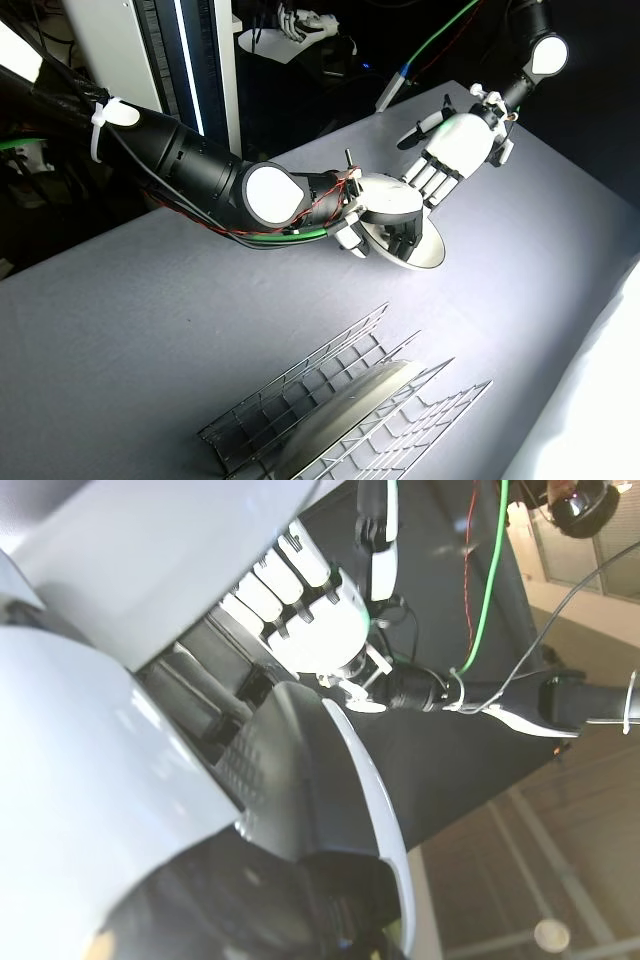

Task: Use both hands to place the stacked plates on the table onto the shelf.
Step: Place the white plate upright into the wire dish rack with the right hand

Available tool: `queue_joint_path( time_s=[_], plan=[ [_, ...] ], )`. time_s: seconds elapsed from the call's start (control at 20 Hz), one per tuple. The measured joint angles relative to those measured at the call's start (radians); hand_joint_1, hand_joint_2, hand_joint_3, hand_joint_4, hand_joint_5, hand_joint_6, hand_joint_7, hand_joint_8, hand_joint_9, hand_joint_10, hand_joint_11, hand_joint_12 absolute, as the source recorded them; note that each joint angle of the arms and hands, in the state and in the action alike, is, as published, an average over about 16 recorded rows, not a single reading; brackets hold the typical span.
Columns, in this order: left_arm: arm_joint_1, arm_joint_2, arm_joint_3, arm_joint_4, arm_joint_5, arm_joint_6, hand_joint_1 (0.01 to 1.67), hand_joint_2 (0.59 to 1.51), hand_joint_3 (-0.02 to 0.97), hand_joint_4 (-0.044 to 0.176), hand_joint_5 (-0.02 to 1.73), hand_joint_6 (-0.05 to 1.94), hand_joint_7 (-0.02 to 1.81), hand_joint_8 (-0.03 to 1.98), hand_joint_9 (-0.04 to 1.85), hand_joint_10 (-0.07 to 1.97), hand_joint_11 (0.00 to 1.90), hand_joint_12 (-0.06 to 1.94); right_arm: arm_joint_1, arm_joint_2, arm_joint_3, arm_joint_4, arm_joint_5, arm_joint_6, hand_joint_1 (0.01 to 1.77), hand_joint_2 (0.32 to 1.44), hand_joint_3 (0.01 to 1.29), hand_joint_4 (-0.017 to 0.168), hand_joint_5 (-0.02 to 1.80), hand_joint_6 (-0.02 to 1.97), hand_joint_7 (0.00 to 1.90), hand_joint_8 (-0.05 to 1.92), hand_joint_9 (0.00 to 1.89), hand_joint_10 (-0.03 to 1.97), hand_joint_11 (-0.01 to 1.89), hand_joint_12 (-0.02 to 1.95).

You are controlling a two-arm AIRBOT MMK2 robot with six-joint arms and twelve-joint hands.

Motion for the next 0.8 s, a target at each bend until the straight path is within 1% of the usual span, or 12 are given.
queue_joint_path(
  time_s=[0.15,0.45,0.6,0.8],
  plan=[
    [-0.05,0.037,-0.012,0.007,-0.005,-0.028,0.01,1.157,0.008,-0.002,0.01,0.0,0.02,0.01,0.02,0.01,0.01,0.0,0.006,0.031,-0.027,0.038,-0.005,0.0,1.28,0.93,0.01,-0.006,0.82,0.41,1.01,0.38,1.13,0.82,0.98,0.89],
    [-0.145,0.132,-0.037,0.021,-0.008,-0.089,0.01,1.158,0.008,0.0,0.03,0.01,0.02,0.01,0.02,0.01,0.01,0.0,0.031,0.115,-0.11,0.179,-0.019,0.003,1.31,0.93,0.01,-0.004,0.89,0.61,1.07,0.57,1.11,0.89,0.94,0.93],
    [-0.178,0.177,-0.048,0.021,-0.007,-0.114,0.01,1.157,0.008,-0.001,0.02,0.01,0.02,0.01,0.02,0.01,0.01,0.0,0.049,0.159,-0.156,0.276,-0.026,0.007,1.33,0.94,0.01,-0.002,0.92,0.71,1.09,0.63,1.1,0.9,0.92,0.95],
    [-0.203,0.227,-0.054,0.01,-0.001,-0.143,0.01,1.156,0.008,-0.001,0.02,0.01,0.02,0.01,0.02,0.01,0.01,0.0,0.079,0.212,-0.215,0.433,-0.039,0.018,1.35,0.95,0.01,-0.002,0.94,0.85,1.11,0.7,1.07,0.91,0.9,0.99]
  ],
)
